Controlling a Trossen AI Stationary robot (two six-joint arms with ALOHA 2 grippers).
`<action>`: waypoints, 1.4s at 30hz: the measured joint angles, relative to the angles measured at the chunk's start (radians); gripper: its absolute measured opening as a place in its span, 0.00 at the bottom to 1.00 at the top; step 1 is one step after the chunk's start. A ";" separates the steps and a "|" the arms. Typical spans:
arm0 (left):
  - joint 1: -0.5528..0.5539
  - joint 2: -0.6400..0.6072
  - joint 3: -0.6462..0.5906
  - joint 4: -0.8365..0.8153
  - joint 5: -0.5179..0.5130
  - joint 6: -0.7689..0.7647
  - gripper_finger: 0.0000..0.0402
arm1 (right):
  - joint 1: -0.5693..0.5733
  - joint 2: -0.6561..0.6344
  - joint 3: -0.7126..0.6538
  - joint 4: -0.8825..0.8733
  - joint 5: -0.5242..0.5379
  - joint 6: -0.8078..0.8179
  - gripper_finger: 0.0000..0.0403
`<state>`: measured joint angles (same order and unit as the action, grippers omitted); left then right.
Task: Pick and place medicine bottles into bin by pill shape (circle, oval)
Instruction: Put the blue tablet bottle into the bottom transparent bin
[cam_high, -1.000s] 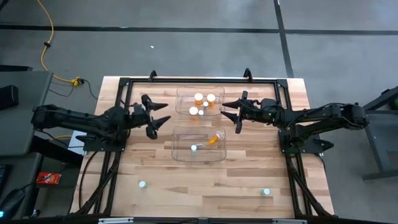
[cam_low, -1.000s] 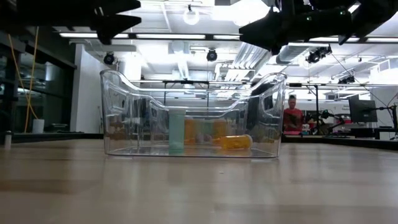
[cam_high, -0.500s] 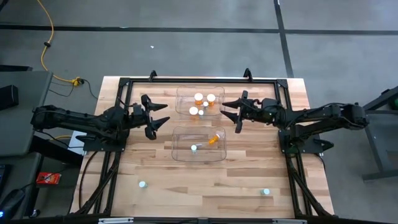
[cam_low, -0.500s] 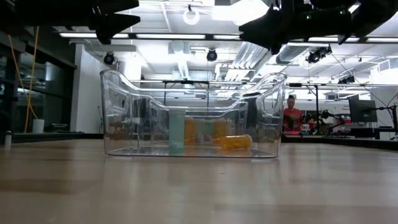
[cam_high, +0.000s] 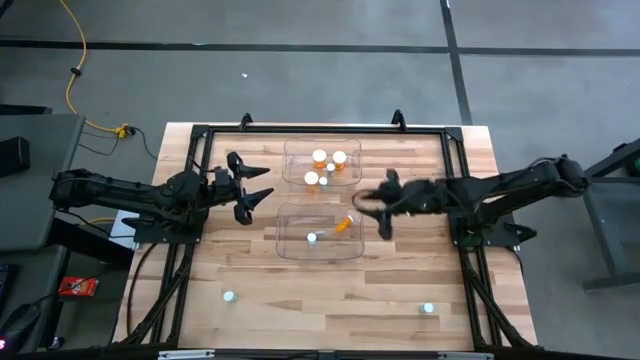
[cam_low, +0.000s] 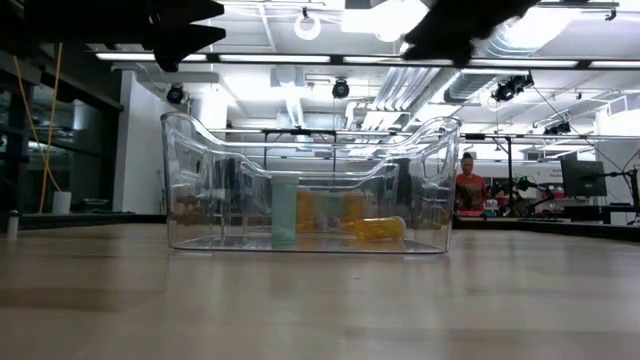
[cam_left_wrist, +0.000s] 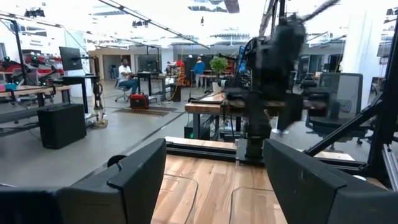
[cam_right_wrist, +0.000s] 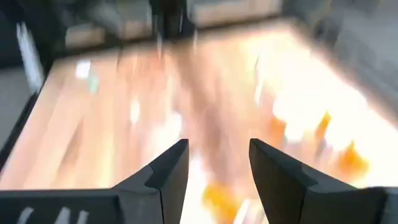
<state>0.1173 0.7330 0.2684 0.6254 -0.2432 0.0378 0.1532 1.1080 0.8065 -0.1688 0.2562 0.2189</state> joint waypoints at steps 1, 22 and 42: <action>0.000 0.000 0.000 -0.001 0.000 0.000 0.64 | 0.039 0.000 0.030 -0.109 0.012 0.069 0.40; 0.000 0.000 0.000 -0.024 -0.007 -0.008 0.64 | 0.644 0.280 0.175 -0.800 -0.340 1.512 0.40; 0.000 0.000 0.000 -0.024 -0.011 -0.008 0.64 | 0.666 0.431 0.175 -0.638 -0.440 1.611 0.40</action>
<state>0.1169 0.7330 0.2684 0.6018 -0.2539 0.0301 0.8189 1.5387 0.9817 -0.8066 -0.1841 1.8297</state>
